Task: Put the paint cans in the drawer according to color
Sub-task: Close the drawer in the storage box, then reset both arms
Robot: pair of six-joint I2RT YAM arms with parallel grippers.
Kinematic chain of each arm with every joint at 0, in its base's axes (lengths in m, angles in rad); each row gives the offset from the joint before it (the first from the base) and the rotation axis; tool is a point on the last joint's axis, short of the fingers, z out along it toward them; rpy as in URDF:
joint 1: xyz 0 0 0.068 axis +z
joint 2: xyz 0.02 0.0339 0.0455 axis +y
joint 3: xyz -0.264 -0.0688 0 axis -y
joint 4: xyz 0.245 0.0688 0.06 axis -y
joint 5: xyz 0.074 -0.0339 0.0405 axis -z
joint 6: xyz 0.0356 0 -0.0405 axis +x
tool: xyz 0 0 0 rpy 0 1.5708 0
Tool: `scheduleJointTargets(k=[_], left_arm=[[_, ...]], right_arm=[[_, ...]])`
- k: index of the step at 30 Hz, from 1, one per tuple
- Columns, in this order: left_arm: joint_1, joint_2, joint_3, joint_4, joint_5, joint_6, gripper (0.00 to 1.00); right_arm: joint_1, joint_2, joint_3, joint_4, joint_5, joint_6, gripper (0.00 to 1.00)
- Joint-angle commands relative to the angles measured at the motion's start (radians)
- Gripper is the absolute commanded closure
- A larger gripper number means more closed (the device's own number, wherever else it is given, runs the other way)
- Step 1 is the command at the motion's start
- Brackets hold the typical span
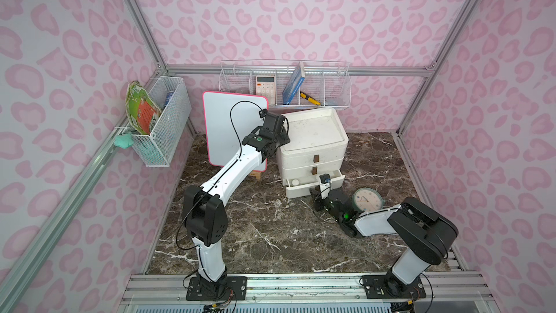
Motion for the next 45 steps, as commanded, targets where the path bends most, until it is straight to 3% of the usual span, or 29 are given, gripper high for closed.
scheduleJointTargets(k=[1, 18, 23, 27, 30, 34, 37, 39, 41, 43, 45], left_arm=[[-0.017, 0.018, -0.026, -0.008, 0.153, -0.061, 0.69], [-0.024, 0.026, -0.054, 0.020, 0.144, -0.118, 0.71], [-0.023, 0.025, -0.053, 0.029, 0.142, -0.124, 0.71], [-0.024, 0.004, -0.055, 0.036, 0.144, -0.113, 0.67], [-0.034, -0.071, -0.077, 0.031, 0.089, -0.090, 0.56], [-0.069, -0.254, -0.200, 0.082, -0.074, -0.015, 0.45], [-0.077, -0.438, -0.398, 0.138, -0.177, 0.020, 0.39], [-0.076, -0.574, -0.543, 0.156, -0.280, 0.032, 0.35], [-0.073, -0.685, -0.689, 0.185, -0.400, 0.070, 0.32], [-0.052, -0.768, -0.802, 0.189, -0.507, 0.132, 0.22], [0.014, -0.829, -0.894, 0.205, -0.514, 0.219, 0.12]], right_arm=[[-0.006, 0.062, 0.040, 0.135, -0.022, 0.008, 0.58], [-0.029, 0.225, 0.115, 0.342, 0.021, 0.080, 0.57], [-0.026, 0.173, 0.007, 0.445, 0.018, 0.085, 0.56], [0.000, 0.040, -0.135, 0.482, 0.017, 0.066, 0.51], [0.011, -0.151, -0.217, 0.337, 0.030, 0.077, 0.49], [-0.016, -0.453, -0.192, -0.195, 0.100, 0.220, 0.48], [-0.131, -0.636, -0.123, -0.532, 0.074, 0.312, 0.49], [-0.257, -0.719, -0.097, -0.646, 0.028, 0.309, 0.48], [-0.390, -0.770, -0.086, -0.688, -0.013, 0.273, 0.45], [-0.548, -0.779, -0.078, -0.693, -0.080, 0.227, 0.37], [-0.697, -0.744, -0.082, -0.644, -0.152, 0.136, 0.35]])
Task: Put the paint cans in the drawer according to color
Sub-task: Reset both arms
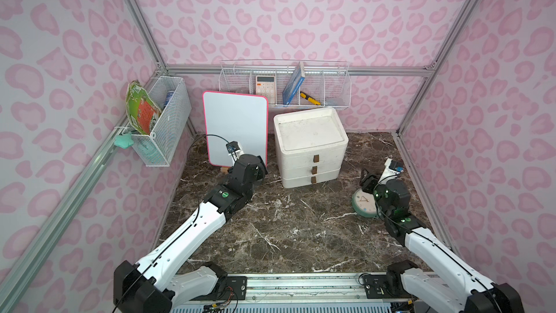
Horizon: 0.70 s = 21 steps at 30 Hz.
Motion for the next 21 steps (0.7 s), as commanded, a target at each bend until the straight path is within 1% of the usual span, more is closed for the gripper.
scheduleJointTargets(k=[1, 3, 4, 5, 7, 9, 10, 11, 12, 13, 14, 16, 17, 18, 19, 20, 21], left_arm=[[0.083, -0.069, -0.112, 0.056, -0.141, 0.161, 0.06], [0.169, -0.079, -0.181, 0.106, -0.116, 0.229, 0.03], [0.204, -0.077, -0.209, 0.124, -0.110, 0.245, 0.02], [0.246, -0.077, -0.226, 0.125, -0.088, 0.254, 0.02], [0.304, -0.087, -0.254, 0.128, -0.051, 0.251, 0.02], [0.348, -0.101, -0.305, 0.192, -0.041, 0.270, 0.02], [0.364, -0.106, -0.333, 0.232, -0.024, 0.294, 0.02], [0.384, -0.107, -0.356, 0.273, -0.004, 0.304, 0.02], [0.408, -0.104, -0.372, 0.302, 0.020, 0.307, 0.02], [0.425, -0.096, -0.383, 0.328, 0.048, 0.316, 0.02], [0.440, -0.081, -0.394, 0.349, 0.062, 0.321, 0.02], [0.452, -0.048, -0.406, 0.386, 0.082, 0.343, 0.02], [0.455, -0.025, -0.425, 0.444, 0.092, 0.366, 0.02], [0.455, -0.006, -0.452, 0.517, 0.115, 0.395, 0.02], [0.456, 0.013, -0.474, 0.578, 0.140, 0.416, 0.02], [0.456, 0.035, -0.497, 0.643, 0.170, 0.437, 0.02], [0.455, 0.065, -0.518, 0.711, 0.200, 0.470, 0.02]], right_arm=[[-0.183, 0.049, 0.003, -0.049, -0.135, -0.132, 0.34], [-0.261, 0.130, 0.002, 0.020, -0.137, -0.206, 0.34], [-0.277, 0.164, 0.003, 0.047, -0.128, -0.247, 0.35], [-0.281, 0.202, -0.013, 0.113, -0.107, -0.293, 0.35], [-0.276, 0.248, -0.078, 0.302, -0.138, -0.388, 0.33], [-0.264, 0.279, -0.172, 0.538, -0.168, -0.465, 0.33], [-0.258, 0.296, -0.212, 0.641, -0.158, -0.485, 0.33], [-0.256, 0.323, -0.245, 0.745, -0.143, -0.463, 0.32], [-0.258, 0.353, -0.265, 0.809, -0.150, -0.431, 0.32], [-0.257, 0.379, -0.277, 0.844, -0.180, -0.429, 0.32], [-0.250, 0.420, -0.294, 0.918, -0.223, -0.454, 0.32], [-0.211, 0.505, -0.313, 1.022, -0.213, -0.503, 0.32], [-0.195, 0.575, -0.324, 1.101, -0.212, -0.521, 0.32], [-0.184, 0.644, -0.333, 1.236, -0.196, -0.529, 0.31], [-0.182, 0.619, -0.334, 1.216, -0.183, -0.527, 0.29], [-0.185, 0.570, -0.303, 1.068, -0.166, -0.515, 0.29], [-0.187, 0.573, -0.290, 1.042, -0.140, -0.499, 0.29]])
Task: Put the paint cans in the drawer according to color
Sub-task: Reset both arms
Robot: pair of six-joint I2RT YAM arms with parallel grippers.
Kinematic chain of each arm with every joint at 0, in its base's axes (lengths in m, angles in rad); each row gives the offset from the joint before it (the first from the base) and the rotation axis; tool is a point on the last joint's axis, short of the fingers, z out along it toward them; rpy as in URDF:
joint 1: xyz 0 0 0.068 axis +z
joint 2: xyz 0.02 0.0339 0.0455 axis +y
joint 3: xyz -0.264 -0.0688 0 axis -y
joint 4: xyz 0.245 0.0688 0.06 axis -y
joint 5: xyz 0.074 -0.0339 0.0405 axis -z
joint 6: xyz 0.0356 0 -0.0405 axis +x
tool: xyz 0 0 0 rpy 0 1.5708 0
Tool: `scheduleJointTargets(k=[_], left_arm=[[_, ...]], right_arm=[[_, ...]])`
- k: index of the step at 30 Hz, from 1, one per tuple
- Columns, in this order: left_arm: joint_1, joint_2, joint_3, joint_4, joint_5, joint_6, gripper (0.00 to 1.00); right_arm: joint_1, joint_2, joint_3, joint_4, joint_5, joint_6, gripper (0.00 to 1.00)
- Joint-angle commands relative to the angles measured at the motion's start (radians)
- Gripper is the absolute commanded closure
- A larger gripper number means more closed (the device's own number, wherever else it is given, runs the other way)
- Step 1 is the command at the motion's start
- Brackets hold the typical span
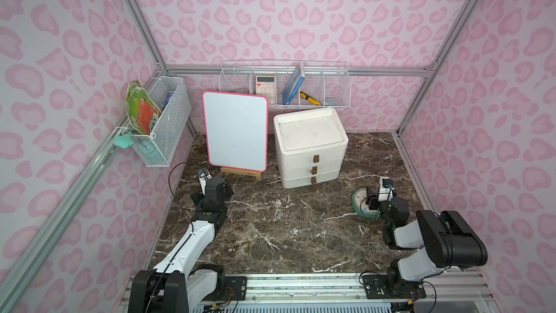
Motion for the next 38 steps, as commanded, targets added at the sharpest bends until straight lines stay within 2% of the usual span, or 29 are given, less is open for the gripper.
scheduleJointTargets(k=[1, 2, 4, 5, 8, 10, 11, 13, 14, 15, 16, 17, 20, 33, 38], left_arm=[[0.004, 0.073, -0.047, 0.286, 0.119, 0.128, 0.02], [0.004, 0.104, -0.059, 0.348, 0.146, 0.158, 0.02], [0.005, 0.165, -0.085, 0.467, 0.208, 0.212, 0.02], [0.004, 0.196, -0.086, 0.492, 0.228, 0.229, 0.02], [0.019, 0.310, -0.120, 0.657, 0.281, 0.263, 0.02], [0.059, 0.363, -0.123, 0.717, 0.297, 0.230, 0.02], [0.095, 0.374, -0.133, 0.723, 0.356, 0.189, 0.02], [0.133, 0.454, -0.109, 0.792, 0.398, 0.184, 0.02], [0.152, 0.462, -0.101, 0.786, 0.431, 0.182, 0.02], [0.161, 0.454, -0.092, 0.762, 0.407, 0.159, 0.02], [0.163, 0.451, -0.072, 0.719, 0.325, 0.122, 0.02], [0.161, 0.447, -0.053, 0.670, 0.268, 0.101, 0.01], [0.154, 0.411, -0.027, 0.553, 0.248, 0.078, 0.00], [0.161, 0.430, 0.006, 0.515, 0.259, 0.072, 0.00], [0.159, 0.413, -0.023, 0.551, 0.263, 0.075, 0.01]], right_arm=[[0.002, 0.019, 0.022, 0.182, 0.083, 0.007, 0.29], [-0.002, 0.042, 0.018, 0.220, 0.117, 0.019, 0.28], [-0.010, -0.002, 0.050, 0.076, 0.155, 0.061, 0.27], [-0.015, -0.009, 0.059, 0.062, 0.151, 0.064, 0.27], [-0.014, 0.035, 0.029, 0.188, 0.151, 0.056, 0.26], [-0.015, 0.015, 0.043, 0.125, 0.151, 0.061, 0.26], [-0.015, 0.008, 0.048, 0.106, 0.151, 0.062, 0.26], [-0.013, 0.009, 0.049, 0.103, 0.153, 0.062, 0.25], [-0.013, 0.013, 0.048, 0.116, 0.152, 0.060, 0.24], [-0.011, 0.019, 0.046, 0.132, 0.156, 0.058, 0.14], [-0.008, 0.023, 0.045, 0.141, 0.162, 0.056, 0.00], [-0.007, 0.025, 0.041, 0.148, 0.166, 0.054, 0.01], [-0.004, 0.024, 0.040, 0.150, 0.173, 0.049, 0.01], [0.029, 0.032, 0.053, 0.140, 0.215, 0.019, 0.01], [0.029, 0.032, 0.051, 0.141, 0.215, 0.019, 0.01]])
